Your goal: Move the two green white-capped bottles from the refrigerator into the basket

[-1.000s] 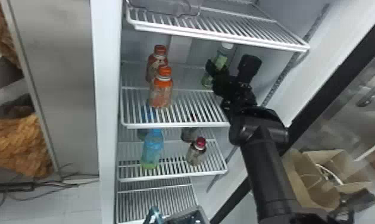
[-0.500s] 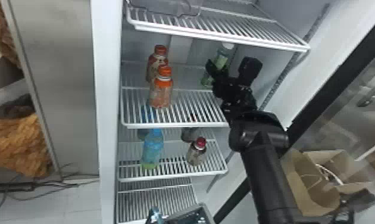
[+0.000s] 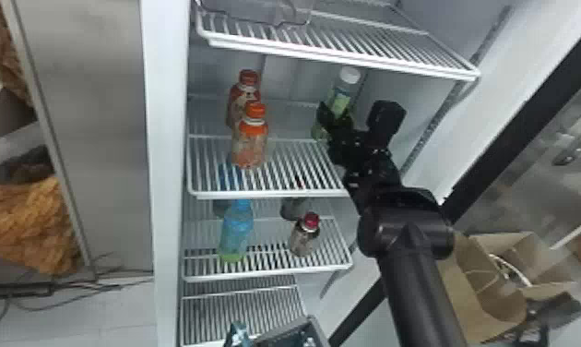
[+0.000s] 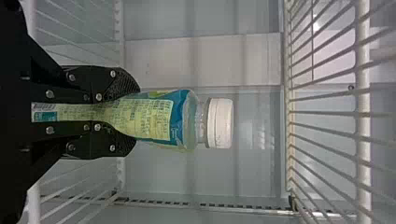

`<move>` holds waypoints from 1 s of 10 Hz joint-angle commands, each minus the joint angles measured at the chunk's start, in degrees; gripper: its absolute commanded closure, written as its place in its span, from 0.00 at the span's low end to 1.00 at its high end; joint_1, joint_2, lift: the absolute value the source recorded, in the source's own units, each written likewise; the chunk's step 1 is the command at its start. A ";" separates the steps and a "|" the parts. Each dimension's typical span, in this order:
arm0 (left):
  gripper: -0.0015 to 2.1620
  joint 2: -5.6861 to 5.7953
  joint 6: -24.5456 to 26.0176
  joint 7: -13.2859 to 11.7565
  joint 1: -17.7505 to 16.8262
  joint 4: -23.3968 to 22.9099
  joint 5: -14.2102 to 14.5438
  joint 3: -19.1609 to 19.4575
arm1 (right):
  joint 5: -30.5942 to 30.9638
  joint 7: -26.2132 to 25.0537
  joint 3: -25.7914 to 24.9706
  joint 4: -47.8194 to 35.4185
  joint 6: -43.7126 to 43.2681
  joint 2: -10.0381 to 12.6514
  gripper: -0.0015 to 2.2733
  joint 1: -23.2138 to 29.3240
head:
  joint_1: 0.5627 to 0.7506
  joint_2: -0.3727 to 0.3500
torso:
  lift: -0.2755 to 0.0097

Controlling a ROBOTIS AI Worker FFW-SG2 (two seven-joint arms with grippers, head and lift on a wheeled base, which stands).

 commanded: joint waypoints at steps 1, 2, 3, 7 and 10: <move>0.56 0.00 0.00 0.00 0.07 0.00 -0.06 0.12 | 0.94 -0.02 -0.29 -1.91 0.75 0.08 0.46 1.57 | 0.70 0.03 | 0.95; 0.56 -0.09 0.00 0.00 0.21 0.00 0.05 0.23 | 0.94 -0.02 -0.63 -2.33 0.75 0.08 0.46 2.13 | 0.70 0.03 | 0.95; 0.56 -0.09 0.00 0.00 0.21 0.00 0.05 0.23 | 0.94 -0.02 -0.86 -3.31 0.61 0.08 0.46 2.55 | 0.70 0.03 | 0.95; 0.56 -0.09 0.00 0.00 0.21 0.00 0.05 0.23 | 0.03 0.06 -1.32 -12.45 1.87 0.43 0.46 7.62 | 0.70 0.03 | 0.95; 0.56 -0.18 0.00 0.00 0.21 0.00 -0.06 0.23 | -2.03 0.86 -2.80 -21.31 5.67 0.60 0.46 14.09 | 0.70 0.03 | 0.95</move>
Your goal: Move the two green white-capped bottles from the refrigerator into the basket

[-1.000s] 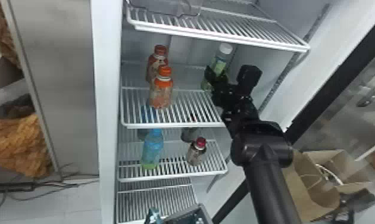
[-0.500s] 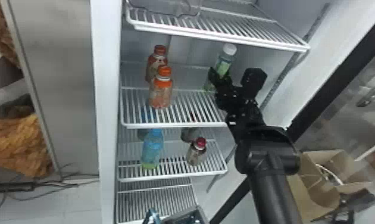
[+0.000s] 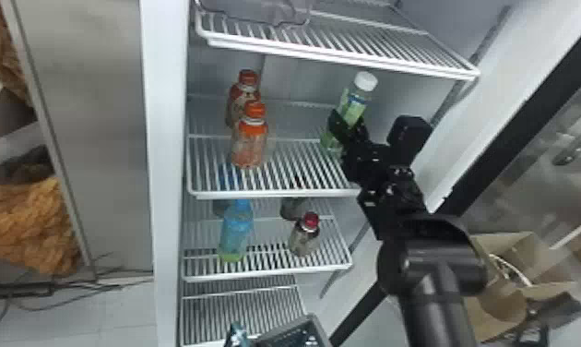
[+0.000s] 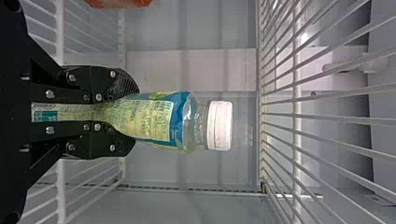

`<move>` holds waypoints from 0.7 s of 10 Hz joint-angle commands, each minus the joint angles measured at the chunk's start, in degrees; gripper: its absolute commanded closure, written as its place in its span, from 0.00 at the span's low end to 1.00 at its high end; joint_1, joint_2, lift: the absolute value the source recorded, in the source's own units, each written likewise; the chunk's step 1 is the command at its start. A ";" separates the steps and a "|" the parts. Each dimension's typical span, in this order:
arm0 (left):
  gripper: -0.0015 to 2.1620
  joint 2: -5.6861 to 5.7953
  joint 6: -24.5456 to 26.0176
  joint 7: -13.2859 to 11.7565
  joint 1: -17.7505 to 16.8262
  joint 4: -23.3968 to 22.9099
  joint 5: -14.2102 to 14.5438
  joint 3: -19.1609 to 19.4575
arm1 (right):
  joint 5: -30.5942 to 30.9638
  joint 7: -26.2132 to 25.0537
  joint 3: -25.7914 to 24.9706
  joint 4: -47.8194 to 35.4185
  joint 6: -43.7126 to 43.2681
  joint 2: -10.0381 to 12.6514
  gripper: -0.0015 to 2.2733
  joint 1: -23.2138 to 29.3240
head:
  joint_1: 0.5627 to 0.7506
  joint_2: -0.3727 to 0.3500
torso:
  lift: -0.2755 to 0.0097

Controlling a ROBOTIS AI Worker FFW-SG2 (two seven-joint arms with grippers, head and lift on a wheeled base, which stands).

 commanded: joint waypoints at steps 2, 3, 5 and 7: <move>0.56 -0.05 0.14 0.00 0.00 0.00 -0.01 0.00 | -1.87 0.65 -0.92 -8.20 3.10 0.10 0.46 5.92 | 0.70 0.03 | 0.95; 0.56 -0.05 0.14 0.00 0.00 0.00 -0.01 0.11 | -3.01 0.82 -1.49 -11.01 3.94 0.19 0.46 8.45 | 0.70 0.03 | 0.95; 0.56 -0.05 0.00 0.00 0.00 0.00 -0.13 0.11 | -4.27 1.52 -1.94 -16.08 5.07 0.36 0.46 12.53 | 0.70 0.03 | 0.95; 0.56 -0.05 0.00 0.00 0.00 0.00 -0.13 0.11 | -5.41 1.79 -2.29 -21.84 6.47 0.36 0.46 16.46 | 0.70 0.03 | 0.95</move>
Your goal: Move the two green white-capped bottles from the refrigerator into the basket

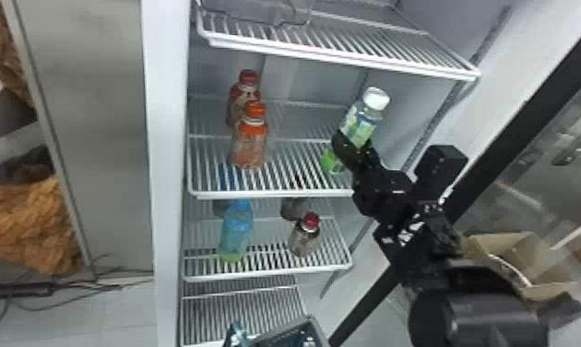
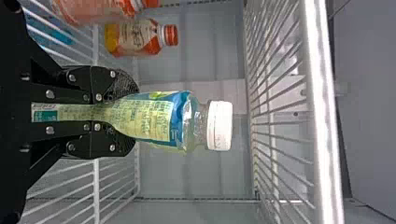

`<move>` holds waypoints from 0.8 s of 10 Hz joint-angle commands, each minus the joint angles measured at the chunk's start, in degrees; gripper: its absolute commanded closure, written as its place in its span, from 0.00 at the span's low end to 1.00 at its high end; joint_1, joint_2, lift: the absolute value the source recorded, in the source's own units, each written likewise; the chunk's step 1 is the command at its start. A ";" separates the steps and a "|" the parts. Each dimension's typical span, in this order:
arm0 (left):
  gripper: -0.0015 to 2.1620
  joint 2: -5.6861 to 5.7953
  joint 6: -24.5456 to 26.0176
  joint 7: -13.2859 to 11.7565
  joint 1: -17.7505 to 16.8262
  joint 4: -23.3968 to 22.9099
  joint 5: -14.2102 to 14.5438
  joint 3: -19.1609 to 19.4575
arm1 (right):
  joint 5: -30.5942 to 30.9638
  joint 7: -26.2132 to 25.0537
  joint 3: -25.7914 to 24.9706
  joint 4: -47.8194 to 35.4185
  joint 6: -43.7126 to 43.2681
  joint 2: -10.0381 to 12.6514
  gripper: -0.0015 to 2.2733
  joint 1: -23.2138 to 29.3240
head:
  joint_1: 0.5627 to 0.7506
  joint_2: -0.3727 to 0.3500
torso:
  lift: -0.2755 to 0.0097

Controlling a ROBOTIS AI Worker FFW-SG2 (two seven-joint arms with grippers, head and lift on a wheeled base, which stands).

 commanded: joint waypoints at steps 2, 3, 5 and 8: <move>0.56 0.00 0.05 0.07 -0.05 0.00 -0.01 0.00 | -1.75 0.84 -1.07 -6.92 3.44 0.18 0.46 5.23 | 0.70 0.03 | 0.95; 0.56 -0.09 0.05 -0.02 -0.05 0.00 0.10 0.00 | -2.33 1.10 -1.07 -9.74 5.27 0.35 0.46 8.05 | 0.70 0.03 | 0.95; 0.56 -0.09 0.05 0.07 -0.05 0.00 -0.01 0.00 | -4.15 1.80 -0.62 -15.78 8.08 0.53 0.46 13.11 | 0.70 0.03 | 0.95; 0.56 0.00 0.05 -0.02 -0.05 0.00 -0.13 0.11 | -7.35 2.07 -0.62 -26.75 14.55 0.97 0.46 21.13 | 0.70 0.03 | 0.95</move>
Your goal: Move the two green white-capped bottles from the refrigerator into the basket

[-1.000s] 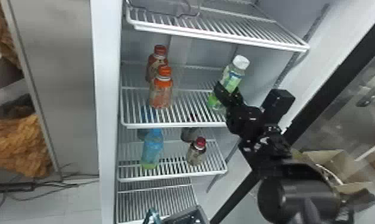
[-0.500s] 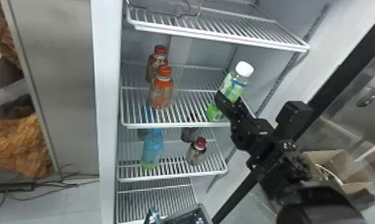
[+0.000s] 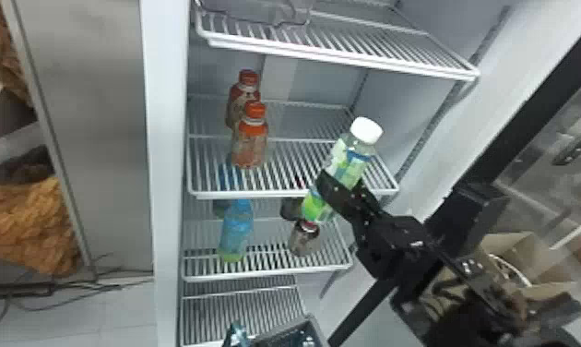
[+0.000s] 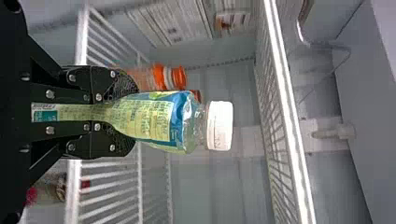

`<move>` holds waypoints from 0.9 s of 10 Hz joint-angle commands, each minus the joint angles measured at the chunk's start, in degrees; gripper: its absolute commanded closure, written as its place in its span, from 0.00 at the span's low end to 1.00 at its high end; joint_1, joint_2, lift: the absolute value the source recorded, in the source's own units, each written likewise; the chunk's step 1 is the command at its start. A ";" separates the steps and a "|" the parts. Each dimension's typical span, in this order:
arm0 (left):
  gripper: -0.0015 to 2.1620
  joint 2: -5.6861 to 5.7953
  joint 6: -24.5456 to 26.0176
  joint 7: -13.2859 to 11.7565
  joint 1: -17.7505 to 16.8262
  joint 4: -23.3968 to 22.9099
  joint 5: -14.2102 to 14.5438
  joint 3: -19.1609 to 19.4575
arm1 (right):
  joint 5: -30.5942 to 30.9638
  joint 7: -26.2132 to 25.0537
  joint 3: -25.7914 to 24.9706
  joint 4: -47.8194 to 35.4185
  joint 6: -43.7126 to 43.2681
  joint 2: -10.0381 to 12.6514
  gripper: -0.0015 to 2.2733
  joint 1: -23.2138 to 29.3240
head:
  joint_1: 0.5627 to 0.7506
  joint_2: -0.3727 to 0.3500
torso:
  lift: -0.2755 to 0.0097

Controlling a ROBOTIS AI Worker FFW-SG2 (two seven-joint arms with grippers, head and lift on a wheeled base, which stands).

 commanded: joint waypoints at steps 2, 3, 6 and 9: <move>0.56 -0.04 -0.56 -0.01 0.00 0.14 -0.24 0.35 | -2.38 0.43 -0.01 -7.08 3.98 0.48 0.46 6.52 | 0.70 0.03 | 0.95; 0.56 -0.12 -0.98 -0.01 0.00 0.28 -0.35 0.70 | -3.63 0.43 -0.47 -9.47 6.65 0.83 0.46 9.05 | 0.70 0.03 | 0.95; 0.56 -0.12 -1.55 -0.01 0.14 0.42 -0.58 0.81 | -4.43 1.66 -2.41 -17.21 14.53 1.80 0.46 16.22 | 0.70 0.03 | 0.95; 0.56 -0.12 -2.53 -0.01 0.14 0.70 -0.58 0.81 | -4.09 2.19 -5.15 -20.87 19.03 3.38 0.46 21.99 | 0.70 0.03 | 0.95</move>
